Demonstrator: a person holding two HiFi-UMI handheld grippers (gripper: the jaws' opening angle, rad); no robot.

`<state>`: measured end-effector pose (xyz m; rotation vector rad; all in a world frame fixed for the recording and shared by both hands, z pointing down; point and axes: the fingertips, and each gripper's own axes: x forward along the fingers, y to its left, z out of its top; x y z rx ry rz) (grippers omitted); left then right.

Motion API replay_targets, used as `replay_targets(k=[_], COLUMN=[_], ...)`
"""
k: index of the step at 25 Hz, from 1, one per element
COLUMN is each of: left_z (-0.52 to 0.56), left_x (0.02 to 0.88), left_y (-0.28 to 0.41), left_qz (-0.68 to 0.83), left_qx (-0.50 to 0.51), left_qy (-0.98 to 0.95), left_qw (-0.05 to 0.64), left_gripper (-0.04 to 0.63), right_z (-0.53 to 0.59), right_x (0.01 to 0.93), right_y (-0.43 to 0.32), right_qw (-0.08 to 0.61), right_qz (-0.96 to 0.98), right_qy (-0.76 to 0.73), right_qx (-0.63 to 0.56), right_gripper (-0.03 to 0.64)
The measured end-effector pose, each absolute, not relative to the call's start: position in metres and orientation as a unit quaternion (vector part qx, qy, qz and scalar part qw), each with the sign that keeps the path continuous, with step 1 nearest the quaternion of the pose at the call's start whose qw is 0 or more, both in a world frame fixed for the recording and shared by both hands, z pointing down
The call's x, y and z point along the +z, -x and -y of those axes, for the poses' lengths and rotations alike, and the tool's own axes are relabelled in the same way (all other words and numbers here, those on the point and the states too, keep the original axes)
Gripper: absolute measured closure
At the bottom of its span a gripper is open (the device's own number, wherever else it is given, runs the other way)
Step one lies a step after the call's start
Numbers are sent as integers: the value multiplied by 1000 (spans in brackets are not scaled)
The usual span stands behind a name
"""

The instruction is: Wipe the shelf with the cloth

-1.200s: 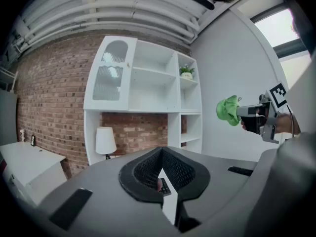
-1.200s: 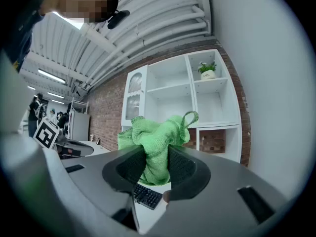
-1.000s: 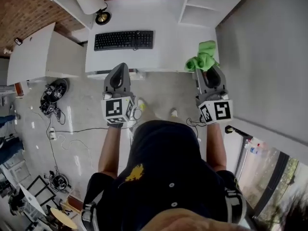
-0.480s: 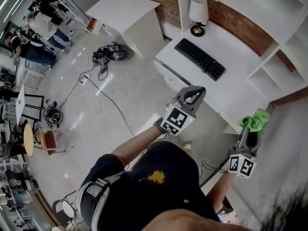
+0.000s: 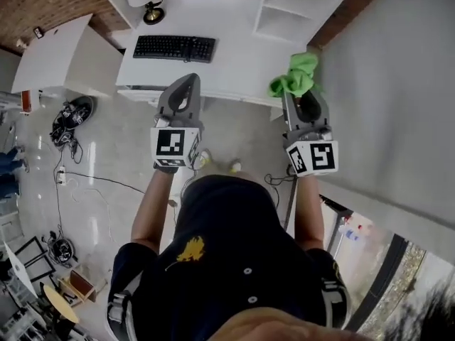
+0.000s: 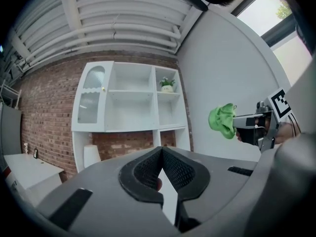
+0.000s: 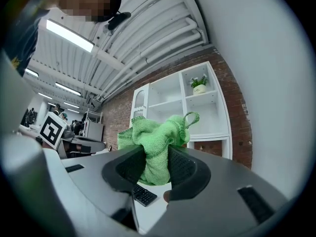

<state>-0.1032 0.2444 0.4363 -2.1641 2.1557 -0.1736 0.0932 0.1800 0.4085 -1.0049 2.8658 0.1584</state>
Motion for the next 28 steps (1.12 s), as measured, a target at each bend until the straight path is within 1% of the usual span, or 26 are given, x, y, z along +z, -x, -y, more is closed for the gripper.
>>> replay_targets(k=[5,11,15,21,28], left_z=[-221,-222,-210,-189,-147], left_x=[433,465,470,475,464], left_y=[103,94,93,102,109], left_qz=[-690,-684,-677,-673,-665], left_qx=[-54,-83,-92,-82,-61], left_qy=[720,725,730,735,744], left_qw=[40,6,4,-6,2], left_gripper=[578,578,578,578,578], right_z=[-170,-170,-161,-154,-115], right_x=[415,445,452,457,438], right_y=[-98,-123,-125,-129,-117], right_qw=[38,23,15,15,16], right_qz=[-935,-929,-927,-917,-911], right_qy=[349,369,376,399,412], right_qx=[45,7,-2,-25,-8], right_gripper=[492,492,492,491,491])
